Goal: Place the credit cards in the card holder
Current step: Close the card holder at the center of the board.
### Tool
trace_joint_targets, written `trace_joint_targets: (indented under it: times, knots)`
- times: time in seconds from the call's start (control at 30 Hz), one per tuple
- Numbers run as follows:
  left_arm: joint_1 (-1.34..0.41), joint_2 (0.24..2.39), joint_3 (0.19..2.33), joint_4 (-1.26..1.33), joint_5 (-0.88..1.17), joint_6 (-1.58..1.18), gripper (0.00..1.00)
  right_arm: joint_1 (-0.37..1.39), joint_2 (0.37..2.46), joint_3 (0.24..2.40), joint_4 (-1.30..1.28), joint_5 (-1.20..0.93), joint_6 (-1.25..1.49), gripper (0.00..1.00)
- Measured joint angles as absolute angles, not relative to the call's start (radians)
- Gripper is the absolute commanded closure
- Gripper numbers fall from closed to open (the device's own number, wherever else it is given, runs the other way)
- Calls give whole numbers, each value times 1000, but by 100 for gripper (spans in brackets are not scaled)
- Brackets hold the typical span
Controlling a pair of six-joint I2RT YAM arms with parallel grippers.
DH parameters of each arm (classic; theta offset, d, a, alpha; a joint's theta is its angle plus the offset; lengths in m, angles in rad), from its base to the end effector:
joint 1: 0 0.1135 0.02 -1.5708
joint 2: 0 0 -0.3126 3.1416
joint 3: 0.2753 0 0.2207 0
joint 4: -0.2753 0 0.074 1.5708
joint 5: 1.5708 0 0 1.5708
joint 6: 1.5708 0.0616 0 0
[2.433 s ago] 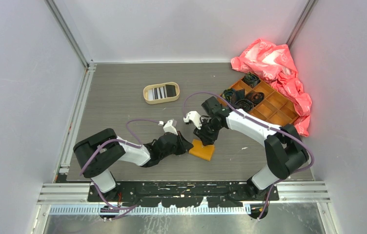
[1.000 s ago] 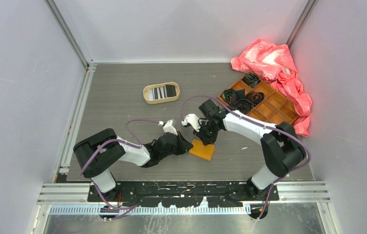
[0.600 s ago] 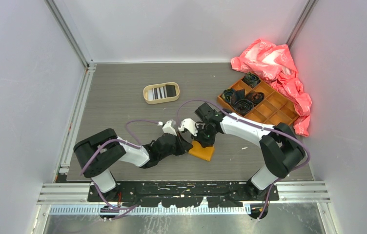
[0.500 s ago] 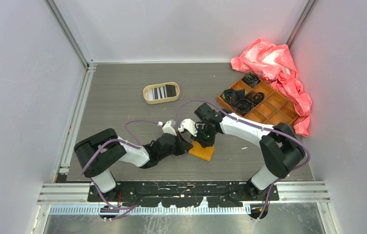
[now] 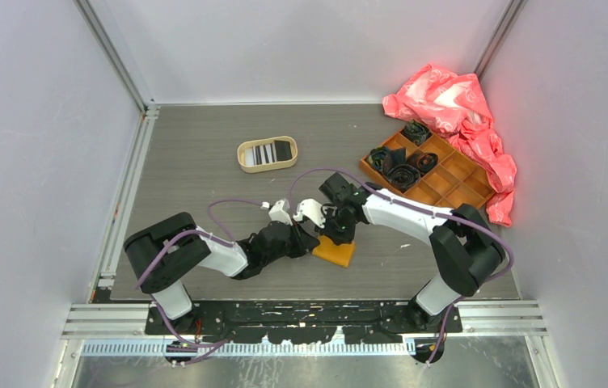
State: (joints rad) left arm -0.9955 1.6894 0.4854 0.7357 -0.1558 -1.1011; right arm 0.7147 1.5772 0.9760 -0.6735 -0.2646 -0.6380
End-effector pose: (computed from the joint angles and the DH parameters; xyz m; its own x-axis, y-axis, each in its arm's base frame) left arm 0.1764 -0.2545 0.1863 -0.7831 -0.4115 -0.4663 0.1221 0.6336 -0.7640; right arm 0.1934 0.1891 0.2278 -0.1692 -0.9080 -0.3834 -0.9847 0.1721 0.0271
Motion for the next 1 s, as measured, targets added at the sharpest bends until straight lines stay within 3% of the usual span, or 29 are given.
trace_joint_targets:
  times: [1.0]
  knots:
    - [-995,1692,434,823,-157,-1097,98,742,1571,966,-648,-256,-640,99]
